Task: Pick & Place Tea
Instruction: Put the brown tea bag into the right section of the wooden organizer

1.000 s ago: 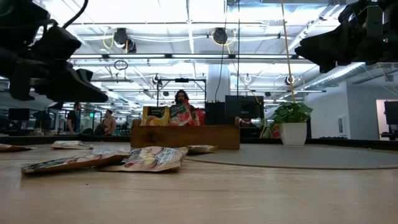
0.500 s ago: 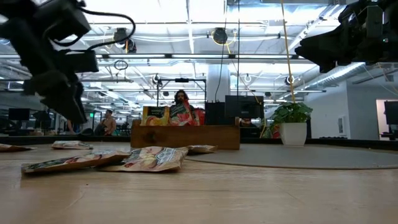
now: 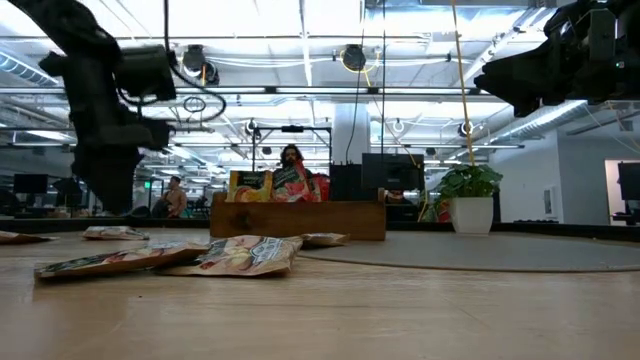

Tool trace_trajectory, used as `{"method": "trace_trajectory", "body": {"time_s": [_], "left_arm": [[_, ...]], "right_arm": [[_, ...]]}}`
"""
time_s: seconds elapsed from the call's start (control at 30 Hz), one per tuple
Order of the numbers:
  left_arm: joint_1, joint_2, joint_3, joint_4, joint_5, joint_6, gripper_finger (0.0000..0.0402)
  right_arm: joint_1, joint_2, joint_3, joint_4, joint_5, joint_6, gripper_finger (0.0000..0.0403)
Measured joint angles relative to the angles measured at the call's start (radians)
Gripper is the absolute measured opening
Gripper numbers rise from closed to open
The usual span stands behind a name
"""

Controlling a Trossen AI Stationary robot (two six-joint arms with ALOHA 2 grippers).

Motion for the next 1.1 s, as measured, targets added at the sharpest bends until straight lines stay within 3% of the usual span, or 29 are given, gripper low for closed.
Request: {"method": "trace_trajectory", "body": {"time_s": [0.3,0.47,0.67,0.87,1.1], "left_arm": [[0.070,0.212,0.005,0.013,0.186,0.001,0.0191],[0.071,0.255,0.008,0.024,0.280,0.000,0.0189],[0.067,0.261,0.005,0.028,0.261,-0.006,0.0141],[0.064,0.268,0.005,0.026,0.206,-0.066,0.0020],[-0.029,0.236,0.026,0.114,0.118,-0.061,0.0004]], "right_arm": [[0.000,0.000,0.000,0.000,0.000,0.000,0.0155],[0.000,0.000,0.000,0.000,0.000,0.000,0.0155],[0.000,0.000,0.000,0.000,0.000,0.000,0.0155],[0.000,0.000,0.000,0.000,0.000,0.000,0.0155],[0.000,0.000,0.000,0.000,0.000,0.000,0.0155]]}}
